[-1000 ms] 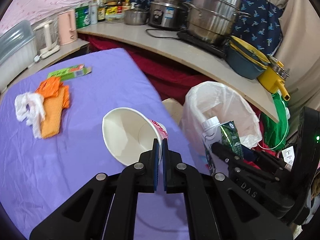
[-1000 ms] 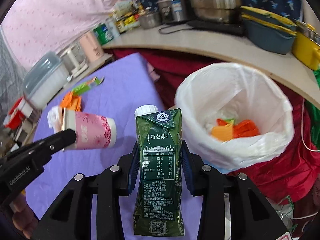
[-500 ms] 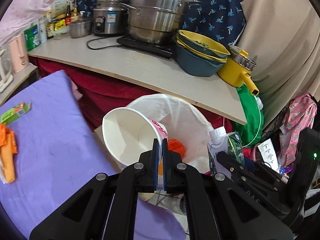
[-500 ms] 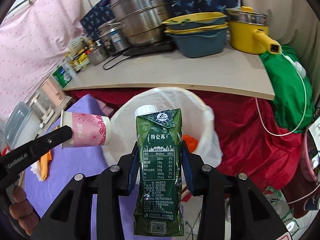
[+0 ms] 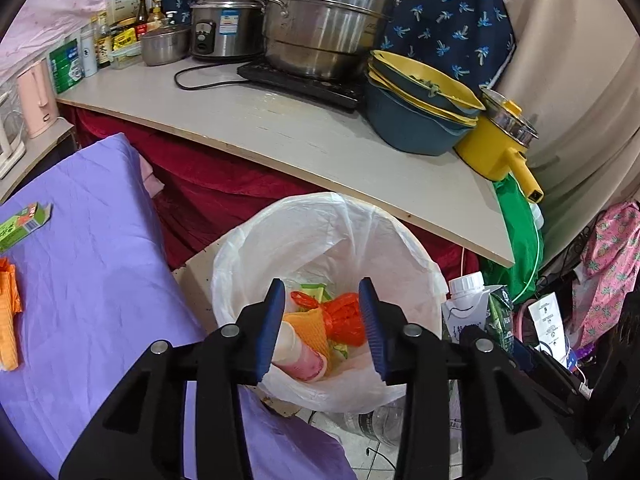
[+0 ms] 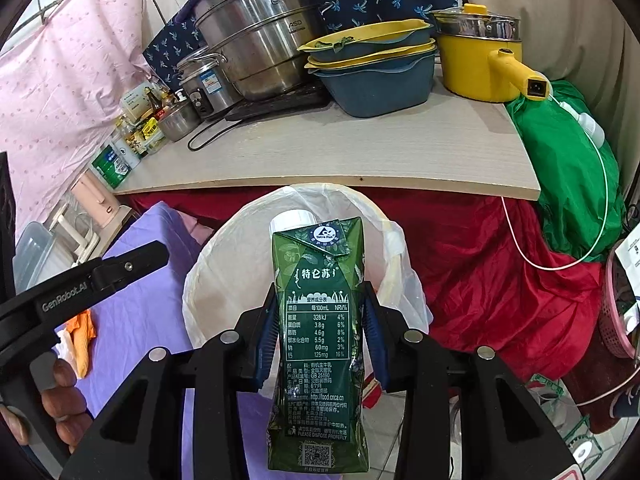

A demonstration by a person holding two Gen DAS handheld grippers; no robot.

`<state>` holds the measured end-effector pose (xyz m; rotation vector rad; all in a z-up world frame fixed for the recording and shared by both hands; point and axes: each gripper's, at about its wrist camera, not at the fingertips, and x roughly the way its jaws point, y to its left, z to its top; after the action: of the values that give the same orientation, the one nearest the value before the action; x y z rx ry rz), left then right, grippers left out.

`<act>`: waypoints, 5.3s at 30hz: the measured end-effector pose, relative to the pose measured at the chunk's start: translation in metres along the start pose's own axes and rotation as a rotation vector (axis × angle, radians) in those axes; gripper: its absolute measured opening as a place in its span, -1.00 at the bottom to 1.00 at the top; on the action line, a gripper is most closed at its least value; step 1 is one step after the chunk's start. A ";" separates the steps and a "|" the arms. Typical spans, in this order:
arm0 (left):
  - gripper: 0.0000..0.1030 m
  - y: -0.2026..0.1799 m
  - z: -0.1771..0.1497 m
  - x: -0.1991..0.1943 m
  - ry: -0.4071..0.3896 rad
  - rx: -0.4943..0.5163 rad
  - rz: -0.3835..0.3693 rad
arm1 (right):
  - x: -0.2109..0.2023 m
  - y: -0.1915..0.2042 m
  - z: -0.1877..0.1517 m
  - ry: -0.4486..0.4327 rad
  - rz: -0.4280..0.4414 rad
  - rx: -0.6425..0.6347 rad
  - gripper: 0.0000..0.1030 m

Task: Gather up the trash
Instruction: 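Open both grippers to drop the cup and carton into the bin, then move both grippers back over the white tissues on the table, then grasp a white tissue with the left gripper while the right gripper grasps another tissue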

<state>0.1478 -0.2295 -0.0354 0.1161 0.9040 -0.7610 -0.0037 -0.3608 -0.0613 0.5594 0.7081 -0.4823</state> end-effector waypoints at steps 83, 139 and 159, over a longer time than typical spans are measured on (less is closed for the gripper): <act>0.28 0.239 -0.101 -0.170 -0.195 -0.287 0.497 | -0.014 0.267 -0.067 -0.006 0.236 -0.363 0.19; 0.14 0.517 -0.114 -0.102 -0.018 -0.555 0.597 | 0.122 0.482 -0.178 0.233 0.406 -0.580 -0.83; -0.81 0.426 -0.138 -0.124 -0.025 -0.514 0.489 | 0.097 0.406 -0.153 0.212 0.337 -0.450 -0.83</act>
<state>0.2812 0.2070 -0.1216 -0.1241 0.9715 -0.0653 0.2260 0.0173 -0.1003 0.2956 0.8734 0.0569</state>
